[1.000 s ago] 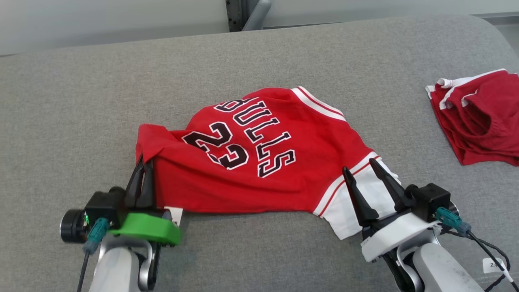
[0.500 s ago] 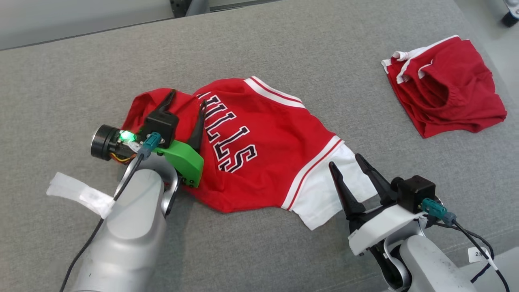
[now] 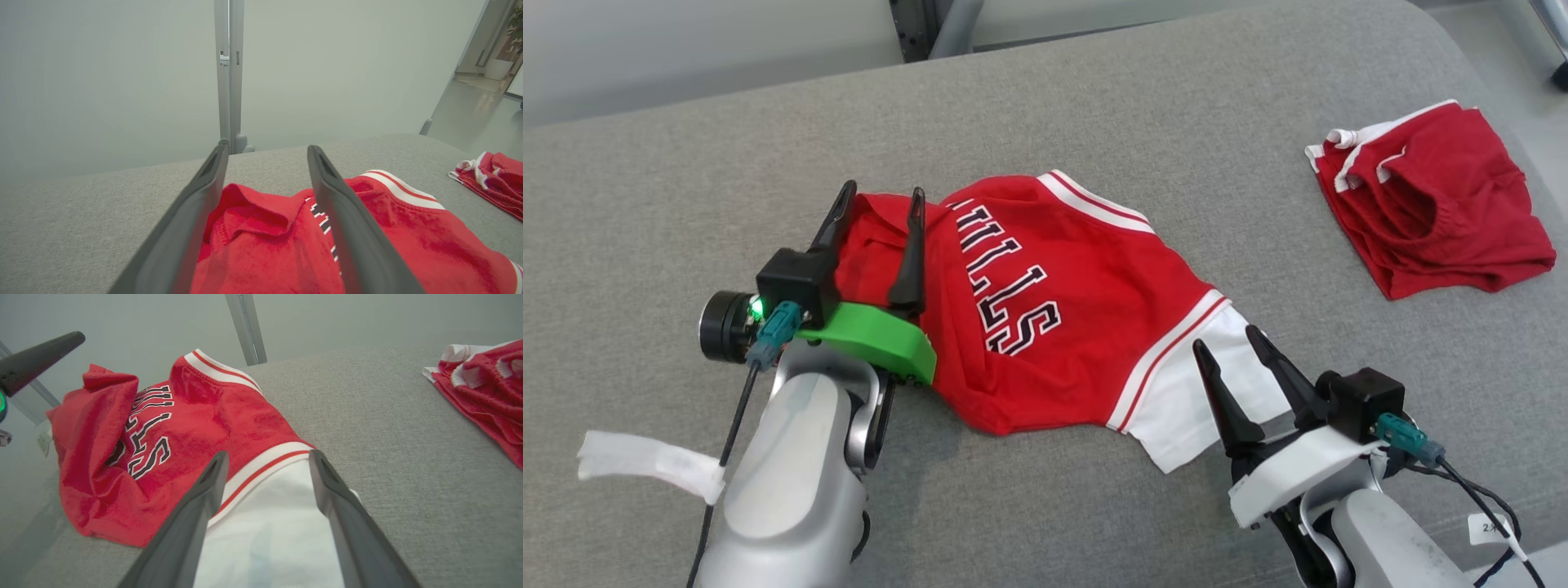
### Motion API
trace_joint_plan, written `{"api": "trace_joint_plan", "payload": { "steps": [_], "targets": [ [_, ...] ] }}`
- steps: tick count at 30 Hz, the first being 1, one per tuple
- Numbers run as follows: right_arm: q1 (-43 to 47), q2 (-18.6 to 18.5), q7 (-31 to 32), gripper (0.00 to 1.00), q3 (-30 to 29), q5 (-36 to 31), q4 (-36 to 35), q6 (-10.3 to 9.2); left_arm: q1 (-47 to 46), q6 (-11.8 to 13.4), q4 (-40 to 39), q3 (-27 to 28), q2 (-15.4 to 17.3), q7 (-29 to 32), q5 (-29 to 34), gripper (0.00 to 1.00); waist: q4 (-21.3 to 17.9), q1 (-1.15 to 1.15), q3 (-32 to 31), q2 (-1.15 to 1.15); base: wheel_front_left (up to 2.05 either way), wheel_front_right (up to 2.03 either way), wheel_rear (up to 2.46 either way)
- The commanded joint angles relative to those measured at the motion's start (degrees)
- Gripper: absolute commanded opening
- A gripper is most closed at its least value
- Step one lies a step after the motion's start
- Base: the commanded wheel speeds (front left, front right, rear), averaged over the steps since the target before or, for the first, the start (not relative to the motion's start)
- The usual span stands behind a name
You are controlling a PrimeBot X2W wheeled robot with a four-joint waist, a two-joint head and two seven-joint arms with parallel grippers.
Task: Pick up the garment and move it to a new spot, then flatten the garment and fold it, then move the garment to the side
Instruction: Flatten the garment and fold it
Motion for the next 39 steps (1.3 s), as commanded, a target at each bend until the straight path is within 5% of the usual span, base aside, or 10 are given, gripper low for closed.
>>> {"api": "trace_joint_plan", "payload": {
  "steps": [1, 16, 39],
  "targets": [
    [1.3, 0.1, 0.0, 1.0, -0.2, -0.2, 0.3, -0.04, 2.4, 0.3, -1.2, 0.9, 0.3, 0.0, -0.6, 1.0, 4.3, 0.0, -5.3, 0.17, 0.0, 0.0, 0.0],
    [4.2, 0.7, 0.0, 1.0, -1.0, 0.2, 0.7, -0.04, 20.6, -1.1, -3.9, 7.6, 0.2, 0.0, -3.3, 1.0, 3.6, 0.0, -7.8, 0.17, 0.0, 0.0, 0.0],
    [0.9, 0.0, 0.0, 1.0, -0.2, 0.8, 0.5, -0.04, 10.2, -1.9, 4.1, 4.2, 0.2, 0.0, -10.1, 1.0, 0.6, 0.0, -2.0, 0.17, 0.0, 0.0, 0.0]
  ]
}}
